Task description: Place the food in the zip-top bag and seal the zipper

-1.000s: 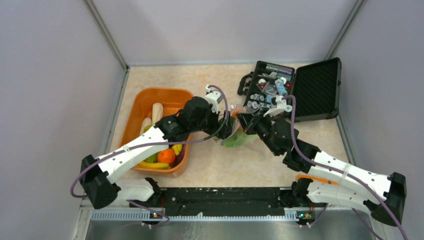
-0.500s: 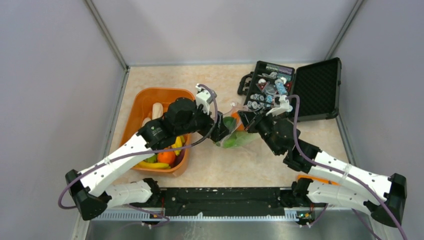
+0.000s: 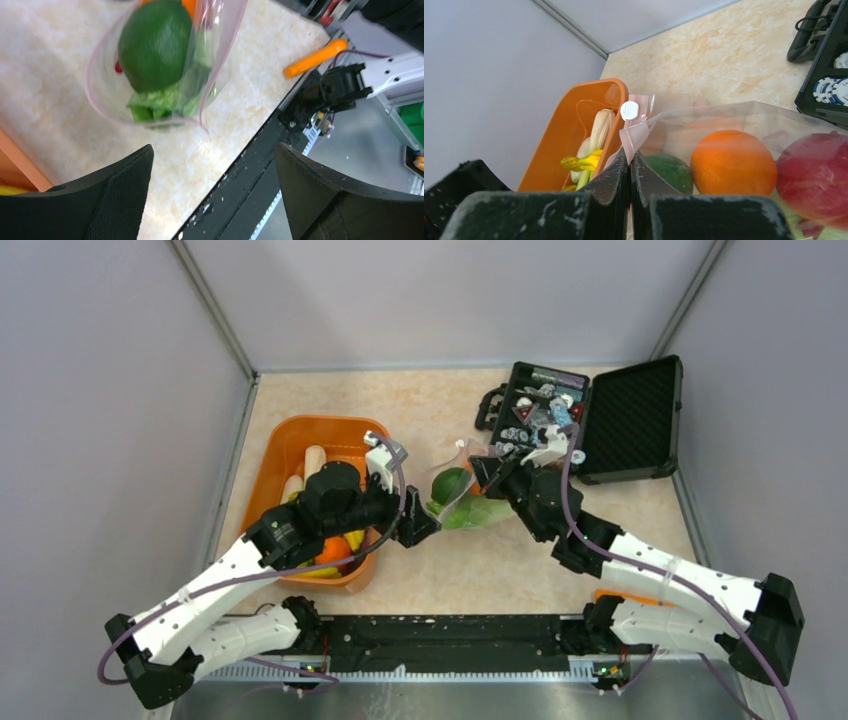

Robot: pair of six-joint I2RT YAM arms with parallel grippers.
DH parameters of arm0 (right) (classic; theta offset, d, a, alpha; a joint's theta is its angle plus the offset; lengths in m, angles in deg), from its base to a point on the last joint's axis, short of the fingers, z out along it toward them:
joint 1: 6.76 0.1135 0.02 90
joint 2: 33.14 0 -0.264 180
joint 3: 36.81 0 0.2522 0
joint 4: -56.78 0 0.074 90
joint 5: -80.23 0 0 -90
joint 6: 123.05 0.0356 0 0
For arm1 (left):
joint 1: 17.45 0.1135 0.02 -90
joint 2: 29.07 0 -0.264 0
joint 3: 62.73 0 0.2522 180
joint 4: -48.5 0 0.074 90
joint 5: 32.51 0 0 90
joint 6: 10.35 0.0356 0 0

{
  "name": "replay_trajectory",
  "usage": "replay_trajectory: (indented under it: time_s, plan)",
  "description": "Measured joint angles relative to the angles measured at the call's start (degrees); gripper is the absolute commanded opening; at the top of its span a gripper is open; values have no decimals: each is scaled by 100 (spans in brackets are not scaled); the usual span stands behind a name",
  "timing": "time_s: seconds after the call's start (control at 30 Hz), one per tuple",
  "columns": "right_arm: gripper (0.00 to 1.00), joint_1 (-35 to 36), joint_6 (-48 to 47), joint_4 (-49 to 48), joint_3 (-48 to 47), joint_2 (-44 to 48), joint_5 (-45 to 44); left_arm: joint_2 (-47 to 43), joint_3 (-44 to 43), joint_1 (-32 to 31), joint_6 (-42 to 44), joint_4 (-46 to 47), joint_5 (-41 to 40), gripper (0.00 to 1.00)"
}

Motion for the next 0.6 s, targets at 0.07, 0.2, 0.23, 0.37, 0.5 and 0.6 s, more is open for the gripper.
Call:
replay_trajectory:
  time_s: [0.07, 0.2, 0.23, 0.37, 0.5, 0.6]
  plan:
    - [0, -26, 13, -26, -2, -94, 9, -103, 289, -4, -149, 9, -4, 84]
    - [0, -46, 42, -28, -2, -208, 13, -57, 553, -15, -472, 37, -87, 82]
    - [0, -48, 52, -28, -2, -236, 11, -13, 588, -26, -562, 98, -107, 81]
    - [0, -66, 72, -22, -31, -332, 13, 238, 721, -192, -809, 514, -155, 80]
    - [0, -76, 103, -4, -116, -415, 9, 553, 898, -350, -986, 850, -356, 78]
    - [0, -81, 107, -9, -129, -420, 9, 623, 1016, -420, -1051, 953, -686, 77]
